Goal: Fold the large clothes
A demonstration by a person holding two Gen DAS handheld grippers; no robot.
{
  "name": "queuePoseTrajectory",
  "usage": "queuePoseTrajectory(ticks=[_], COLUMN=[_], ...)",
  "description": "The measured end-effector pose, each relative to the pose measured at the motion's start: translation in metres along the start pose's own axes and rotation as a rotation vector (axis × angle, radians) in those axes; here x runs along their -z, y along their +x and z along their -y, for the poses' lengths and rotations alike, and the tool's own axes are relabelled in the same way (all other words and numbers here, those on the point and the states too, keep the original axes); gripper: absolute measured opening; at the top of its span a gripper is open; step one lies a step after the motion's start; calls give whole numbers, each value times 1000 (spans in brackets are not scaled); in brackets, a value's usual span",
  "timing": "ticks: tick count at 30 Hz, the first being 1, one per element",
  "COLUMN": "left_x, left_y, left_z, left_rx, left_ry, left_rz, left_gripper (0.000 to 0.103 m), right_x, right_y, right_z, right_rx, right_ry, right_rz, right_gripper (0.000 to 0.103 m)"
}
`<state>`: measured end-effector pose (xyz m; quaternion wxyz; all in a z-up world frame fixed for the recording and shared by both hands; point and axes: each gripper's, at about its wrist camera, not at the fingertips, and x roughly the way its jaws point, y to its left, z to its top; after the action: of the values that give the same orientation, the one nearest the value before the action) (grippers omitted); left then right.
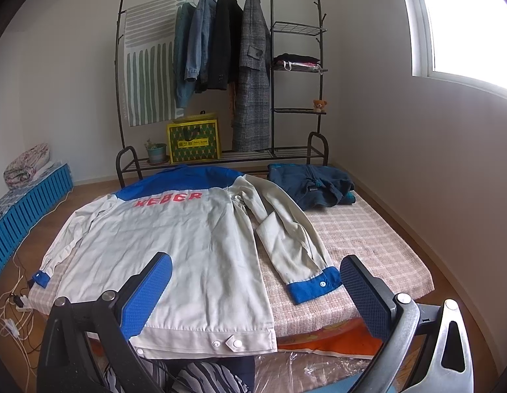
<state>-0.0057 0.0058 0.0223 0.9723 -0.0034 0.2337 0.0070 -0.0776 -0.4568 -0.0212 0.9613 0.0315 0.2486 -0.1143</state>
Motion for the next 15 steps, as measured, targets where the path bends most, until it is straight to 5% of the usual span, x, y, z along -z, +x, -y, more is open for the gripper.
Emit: queuePoseTrajectory(ticks=[15], left_x=[-6], left_y=[-4], left_z=[2], left_rx=[3], left_ry=[0], left_rz=[7], left_gripper=[103], right_x=[-3], right_y=[-2], right_z=[4], right_rx=[-2], right_ry=[14], right_rz=[6], right_gripper=[103])
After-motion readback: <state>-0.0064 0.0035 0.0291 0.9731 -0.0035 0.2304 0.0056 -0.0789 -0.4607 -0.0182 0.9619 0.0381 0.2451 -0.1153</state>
